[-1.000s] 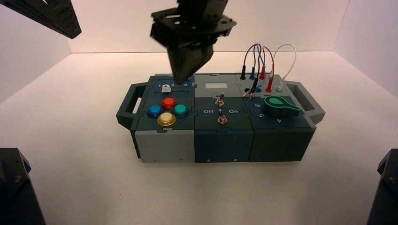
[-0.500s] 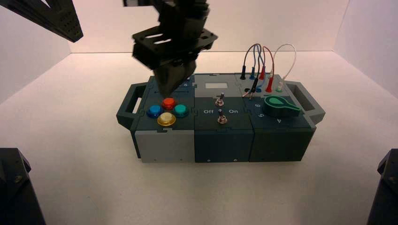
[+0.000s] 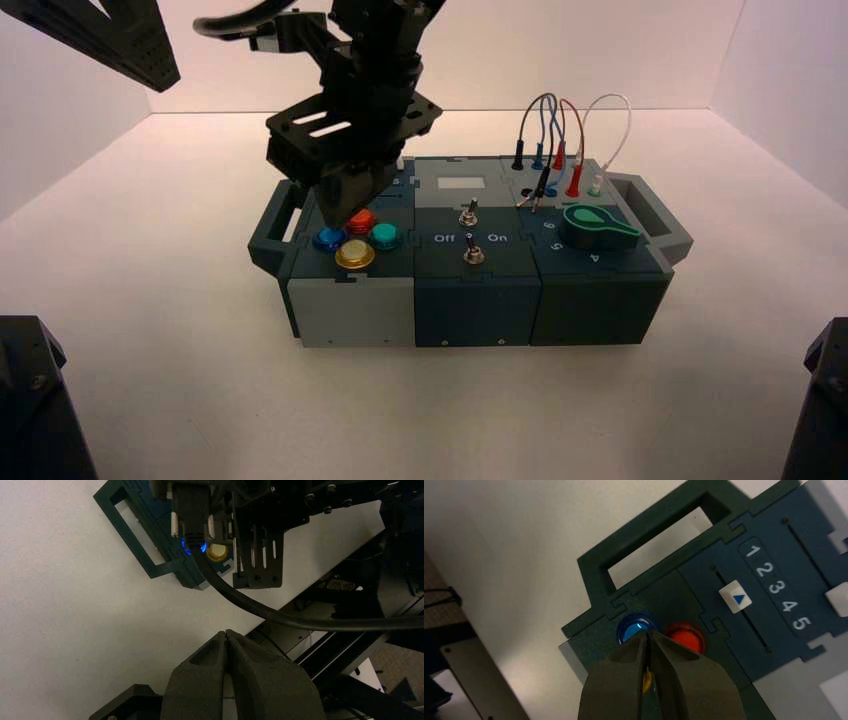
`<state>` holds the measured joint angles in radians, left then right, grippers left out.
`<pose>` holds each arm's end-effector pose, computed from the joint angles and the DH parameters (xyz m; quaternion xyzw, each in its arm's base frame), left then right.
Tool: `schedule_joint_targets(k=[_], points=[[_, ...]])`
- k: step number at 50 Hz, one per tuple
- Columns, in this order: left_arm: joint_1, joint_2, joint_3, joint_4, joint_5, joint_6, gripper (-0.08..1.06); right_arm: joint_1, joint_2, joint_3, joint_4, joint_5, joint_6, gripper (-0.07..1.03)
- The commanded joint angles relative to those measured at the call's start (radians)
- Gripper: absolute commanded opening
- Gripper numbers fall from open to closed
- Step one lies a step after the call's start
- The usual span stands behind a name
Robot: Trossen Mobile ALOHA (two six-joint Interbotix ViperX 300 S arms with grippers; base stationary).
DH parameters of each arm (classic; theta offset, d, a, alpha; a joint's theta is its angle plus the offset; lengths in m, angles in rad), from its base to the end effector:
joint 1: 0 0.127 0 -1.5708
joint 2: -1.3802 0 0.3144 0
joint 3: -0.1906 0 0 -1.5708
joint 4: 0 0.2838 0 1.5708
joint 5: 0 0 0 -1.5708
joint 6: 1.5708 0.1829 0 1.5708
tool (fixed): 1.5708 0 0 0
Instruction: Push the blue button with the right gripper.
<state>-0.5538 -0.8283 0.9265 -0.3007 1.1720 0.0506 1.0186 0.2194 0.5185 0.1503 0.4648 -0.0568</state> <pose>0.1015 -0.1214 0.1846 0.0554 0.5918 -0.3064 0.7435 0.2003 0.3485 0.0545 -0.2306 0.5175 0.4068 0.7166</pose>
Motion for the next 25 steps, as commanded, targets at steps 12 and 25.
schedule_joint_targets(k=[12, 25], points=[[-0.003, 0.017, -0.034, 0.003, -0.006, 0.003, -0.03, 0.005, -0.057, -0.006, 0.011, 0.051, 0.003, -0.02], [-0.003, 0.017, -0.077, 0.003, 0.043, 0.003, -0.03, 0.003, -0.117, -0.012, 0.009, 0.117, 0.002, -0.02]])
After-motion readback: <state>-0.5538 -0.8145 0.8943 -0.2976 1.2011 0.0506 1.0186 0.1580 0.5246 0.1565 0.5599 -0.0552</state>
